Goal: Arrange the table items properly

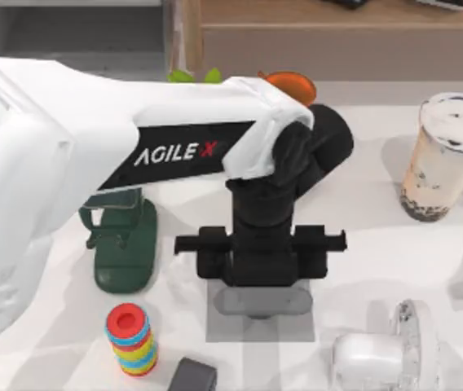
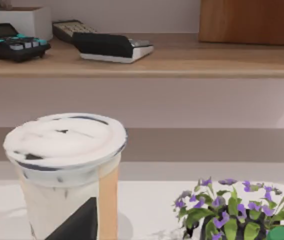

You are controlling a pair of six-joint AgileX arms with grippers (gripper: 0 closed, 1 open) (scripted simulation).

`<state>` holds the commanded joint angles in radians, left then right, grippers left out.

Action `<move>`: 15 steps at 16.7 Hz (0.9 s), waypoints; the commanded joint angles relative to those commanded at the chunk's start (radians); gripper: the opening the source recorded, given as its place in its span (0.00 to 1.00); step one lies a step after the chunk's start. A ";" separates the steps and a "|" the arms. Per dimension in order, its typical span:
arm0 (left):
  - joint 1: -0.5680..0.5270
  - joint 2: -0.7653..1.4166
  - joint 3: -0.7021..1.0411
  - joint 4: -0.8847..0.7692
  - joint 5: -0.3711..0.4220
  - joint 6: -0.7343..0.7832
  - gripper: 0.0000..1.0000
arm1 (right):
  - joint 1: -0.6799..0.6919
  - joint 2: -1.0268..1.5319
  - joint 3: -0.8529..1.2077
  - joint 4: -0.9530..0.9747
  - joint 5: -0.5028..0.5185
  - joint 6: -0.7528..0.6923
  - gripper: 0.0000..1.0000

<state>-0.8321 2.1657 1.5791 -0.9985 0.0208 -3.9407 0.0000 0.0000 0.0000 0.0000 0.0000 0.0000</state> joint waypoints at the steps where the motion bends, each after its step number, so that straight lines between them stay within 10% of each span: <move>1: 0.000 0.000 0.000 0.000 0.000 0.000 0.30 | 0.000 0.000 0.000 0.000 0.000 0.000 1.00; 10: 0.000 0.000 0.000 0.000 0.000 0.000 0.98 | 0.000 0.000 0.000 0.000 0.000 0.000 1.00; 15: 0.000 0.000 0.000 0.000 0.000 0.000 1.00 | 0.000 0.000 0.000 0.000 0.000 0.000 1.00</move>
<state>-0.8321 2.1657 1.5791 -0.9985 0.0208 -3.9407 0.0000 0.0000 0.0000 0.0000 0.0000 0.0000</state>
